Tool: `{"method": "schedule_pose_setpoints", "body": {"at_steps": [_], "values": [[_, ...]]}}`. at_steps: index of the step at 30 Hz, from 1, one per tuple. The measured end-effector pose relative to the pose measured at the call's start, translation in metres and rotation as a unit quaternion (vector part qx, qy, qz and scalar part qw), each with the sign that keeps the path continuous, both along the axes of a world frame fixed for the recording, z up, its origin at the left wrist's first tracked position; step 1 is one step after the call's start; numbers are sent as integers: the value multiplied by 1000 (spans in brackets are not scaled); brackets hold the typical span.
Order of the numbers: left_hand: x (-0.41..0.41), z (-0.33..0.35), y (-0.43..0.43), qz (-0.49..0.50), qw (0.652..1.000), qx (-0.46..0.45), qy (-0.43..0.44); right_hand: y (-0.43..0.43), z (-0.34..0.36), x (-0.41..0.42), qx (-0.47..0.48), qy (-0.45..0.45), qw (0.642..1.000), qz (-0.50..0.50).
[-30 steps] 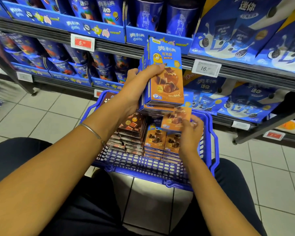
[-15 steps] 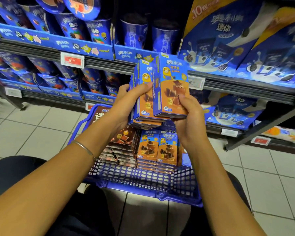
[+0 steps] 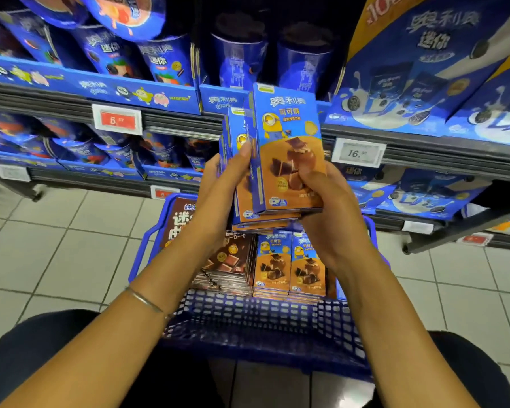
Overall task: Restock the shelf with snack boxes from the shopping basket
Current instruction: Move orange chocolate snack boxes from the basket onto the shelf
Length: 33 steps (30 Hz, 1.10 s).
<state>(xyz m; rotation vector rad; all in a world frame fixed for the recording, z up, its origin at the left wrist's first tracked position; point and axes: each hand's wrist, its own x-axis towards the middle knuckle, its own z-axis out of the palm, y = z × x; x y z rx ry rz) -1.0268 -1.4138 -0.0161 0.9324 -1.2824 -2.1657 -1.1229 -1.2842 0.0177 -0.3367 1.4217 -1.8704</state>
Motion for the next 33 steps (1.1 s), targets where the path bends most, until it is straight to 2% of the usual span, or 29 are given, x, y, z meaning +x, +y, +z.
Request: {"method": "schedule_pose_setpoints", "body": {"at_steps": [3,6,10,13,19,23,28,33], "values": [[10,26,-1,2,997,79,0,-10,27,5,39,-17,999,22],[26,73,8,-6,994,105,1,-11,76,16,59,-61,996,36],[41,168,12,2,993,117,-22,-3,174,31,42,-131,990,30],[50,261,14,-1,992,121,-33,1,272,39,38,-157,986,51],[62,462,39,-3,995,102,-14,21,477,45,22,-102,990,97],[69,569,56,10,1000,20,-9,43,578,48,50,-57,992,105],[68,649,77,25,998,-26,43,68,651,48,1,10,995,103],[58,704,80,28,994,-74,78,78,708,37,-38,32,995,84]]}}
